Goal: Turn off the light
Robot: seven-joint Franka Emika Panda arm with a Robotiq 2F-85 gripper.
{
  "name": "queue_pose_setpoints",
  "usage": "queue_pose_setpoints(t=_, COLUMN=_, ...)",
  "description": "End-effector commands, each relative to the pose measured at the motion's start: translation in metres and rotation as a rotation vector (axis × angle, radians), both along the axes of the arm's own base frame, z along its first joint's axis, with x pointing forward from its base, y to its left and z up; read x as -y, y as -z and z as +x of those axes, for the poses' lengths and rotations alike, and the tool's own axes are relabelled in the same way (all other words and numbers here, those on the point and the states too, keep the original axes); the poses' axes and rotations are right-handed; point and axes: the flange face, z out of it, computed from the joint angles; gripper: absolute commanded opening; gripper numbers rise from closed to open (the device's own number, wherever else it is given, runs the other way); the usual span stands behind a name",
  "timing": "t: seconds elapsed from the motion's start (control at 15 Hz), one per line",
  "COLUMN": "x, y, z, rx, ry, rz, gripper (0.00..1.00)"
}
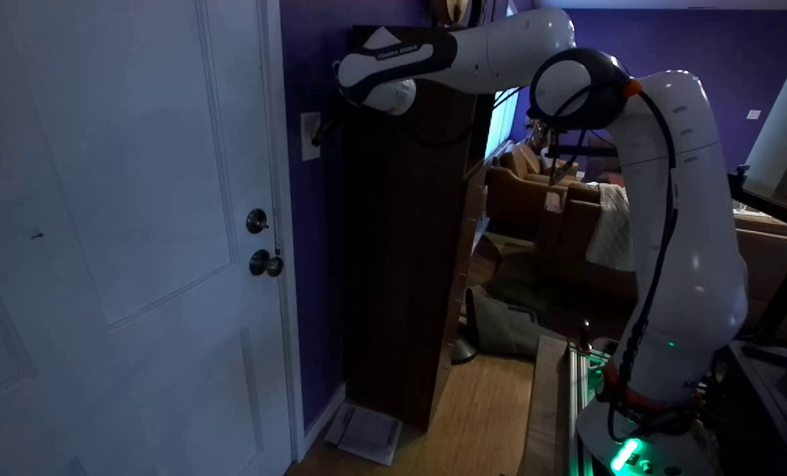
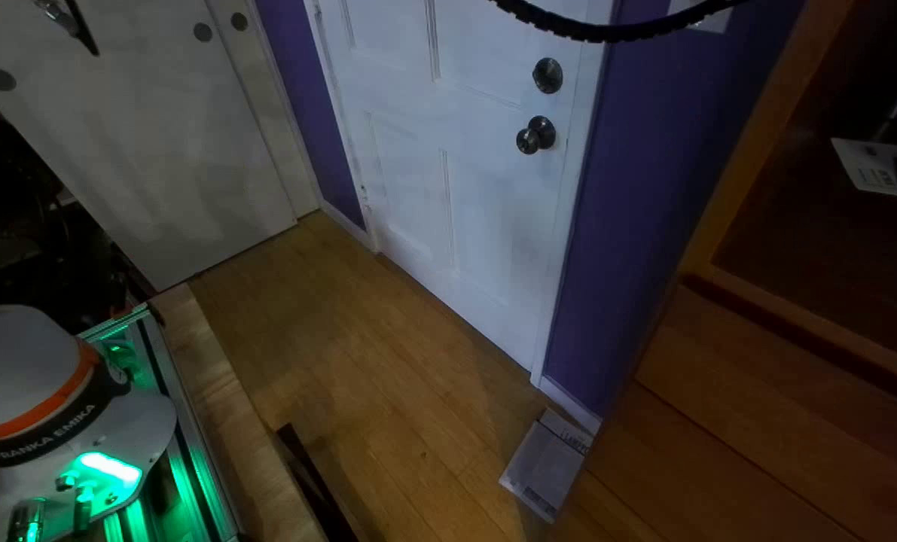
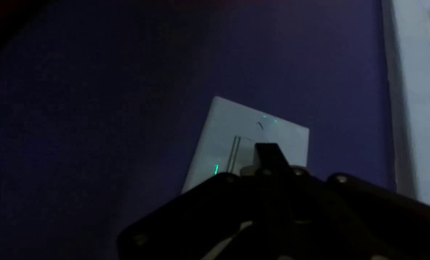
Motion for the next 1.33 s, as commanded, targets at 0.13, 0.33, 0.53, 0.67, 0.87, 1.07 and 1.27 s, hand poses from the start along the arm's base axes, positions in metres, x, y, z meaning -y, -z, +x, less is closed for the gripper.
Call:
queue_pose_setpoints(t=0.13, x=0.0, y=-0.001, z=0.01, rx=0.028, ry=0.027, rz=0.116, gripper=0.0)
queue_pose_setpoints(t=0.33, x=0.001, y=-0.002, z=0.011, rx=0.024, ry=0.068, rz=0.175, gripper=0.0)
queue_pose_setpoints(t=0.53, x=0.0, y=-0.002, z=0.012, rx=0.013, ry=0.134, rz=0.25, gripper=0.0)
queue_pose_setpoints(t=0.67, x=-0.001, y=-0.002, z=0.014, rx=0.014, ry=0.174, rz=0.29, gripper=0.0)
queue_pose_setpoints(t=0.87, x=-0.004, y=-0.003, z=0.015, rx=0.016, ry=0.206, rz=0.337, gripper=0.0)
queue_pose_setpoints(t=1.07, x=-0.005, y=-0.002, z=0.013, rx=-0.004, ry=0.245, rz=0.36, gripper=0.0)
queue_pose_setpoints(t=1.27, x=-0.01, y=-0.003, z=0.005, rx=-0.083, ry=0.238, rz=0.381, gripper=0.0)
